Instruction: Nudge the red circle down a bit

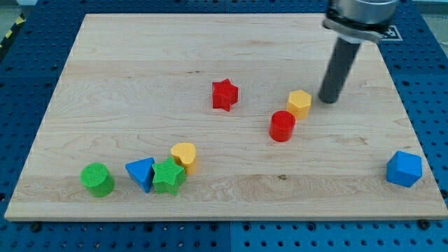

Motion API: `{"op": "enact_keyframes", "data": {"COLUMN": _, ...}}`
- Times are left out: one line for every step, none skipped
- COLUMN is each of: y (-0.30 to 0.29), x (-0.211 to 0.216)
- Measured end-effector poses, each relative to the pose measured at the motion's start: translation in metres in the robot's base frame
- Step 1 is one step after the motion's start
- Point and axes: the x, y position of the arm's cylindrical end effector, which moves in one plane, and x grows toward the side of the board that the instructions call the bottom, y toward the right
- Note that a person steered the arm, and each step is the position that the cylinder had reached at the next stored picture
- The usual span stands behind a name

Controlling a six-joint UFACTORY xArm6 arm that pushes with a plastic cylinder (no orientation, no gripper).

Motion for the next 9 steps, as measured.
{"op": "enact_keyframes", "data": {"y": 0.027, "x": 0.017}}
{"op": "enact_keyframes", "data": {"y": 0.027, "x": 0.035}}
{"op": "enact_keyframes", "data": {"y": 0.007, "x": 0.036}}
{"op": "enact_keyframes", "data": {"y": -0.047, "x": 0.051}}
{"op": "enact_keyframes", "data": {"y": -0.068, "x": 0.059}}
{"op": "enact_keyframes", "data": {"y": -0.076, "x": 0.050}}
{"op": "enact_keyframes", "data": {"y": -0.091, "x": 0.030}}
{"op": "enact_keyframes", "data": {"y": -0.091, "x": 0.031}}
{"op": "enact_keyframes", "data": {"y": -0.081, "x": 0.057}}
